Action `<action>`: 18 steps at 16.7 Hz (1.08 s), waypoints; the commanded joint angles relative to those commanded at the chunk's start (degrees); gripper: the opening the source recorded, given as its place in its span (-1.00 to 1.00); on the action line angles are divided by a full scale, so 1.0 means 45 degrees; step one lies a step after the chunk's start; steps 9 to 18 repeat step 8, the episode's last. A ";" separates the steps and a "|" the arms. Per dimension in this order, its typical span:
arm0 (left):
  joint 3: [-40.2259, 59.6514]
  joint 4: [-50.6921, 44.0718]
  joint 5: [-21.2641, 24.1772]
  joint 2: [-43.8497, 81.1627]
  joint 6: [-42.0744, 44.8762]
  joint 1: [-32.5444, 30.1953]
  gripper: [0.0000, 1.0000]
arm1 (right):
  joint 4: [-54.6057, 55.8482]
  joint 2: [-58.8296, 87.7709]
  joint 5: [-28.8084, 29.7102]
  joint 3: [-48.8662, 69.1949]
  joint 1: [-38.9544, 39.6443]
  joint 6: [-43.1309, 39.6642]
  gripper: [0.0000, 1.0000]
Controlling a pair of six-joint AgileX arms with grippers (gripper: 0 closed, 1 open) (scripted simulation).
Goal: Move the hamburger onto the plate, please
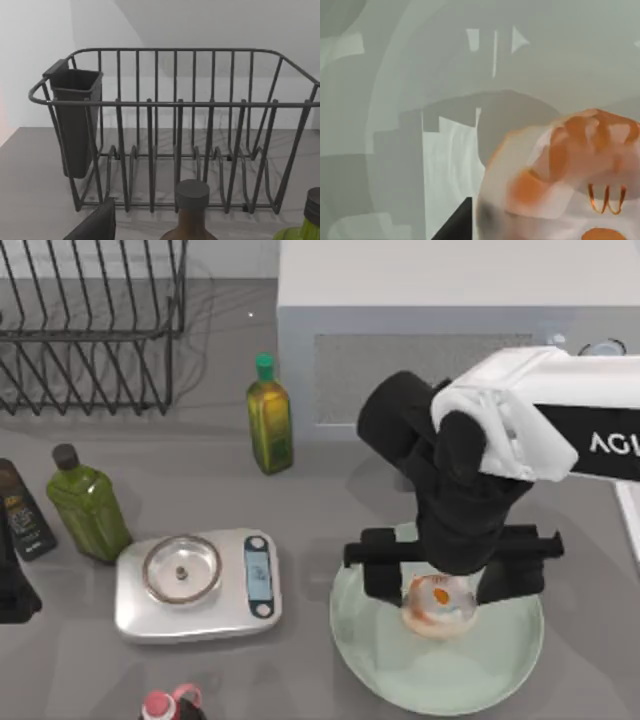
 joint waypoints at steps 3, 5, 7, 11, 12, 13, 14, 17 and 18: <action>0.0000 0.0000 0.0000 0.0000 0.0000 0.0000 1.00 | 0.0000 0.0000 0.0000 0.0000 0.0000 0.0000 1.00; 0.0000 0.0000 0.0000 0.0000 0.0000 0.0000 1.00 | 0.0000 0.0000 0.0000 0.0000 0.0000 0.0000 1.00; 0.0000 0.0000 0.0000 0.0000 0.0000 0.0000 1.00 | 0.0000 0.0000 0.0000 0.0000 0.0000 0.0000 1.00; 0.0000 0.0000 0.0000 0.0000 0.0000 0.0000 1.00 | 0.0000 0.0000 0.0000 0.0000 0.0000 0.0000 1.00; 0.0000 0.0000 0.0000 0.0000 0.0000 0.0000 1.00 | 0.0000 0.0000 0.0000 0.0000 0.0000 0.0000 1.00; 0.0000 0.0000 0.0000 0.0000 0.0000 0.0000 1.00 | 0.0000 0.0000 0.0000 0.0000 0.0000 0.0000 1.00; 0.0000 0.0000 0.0000 0.0000 0.0000 0.0000 1.00 | 0.0000 0.0000 0.0000 0.0000 0.0000 0.0000 1.00; 0.0000 0.0000 0.0000 0.0000 0.0000 0.0000 1.00 | 0.0000 0.0000 0.0000 0.0000 0.0000 0.0000 1.00; 0.0000 0.0000 0.0000 0.0000 0.0000 0.0000 1.00 | 0.0000 0.0000 0.0000 0.0000 0.0000 0.0000 1.00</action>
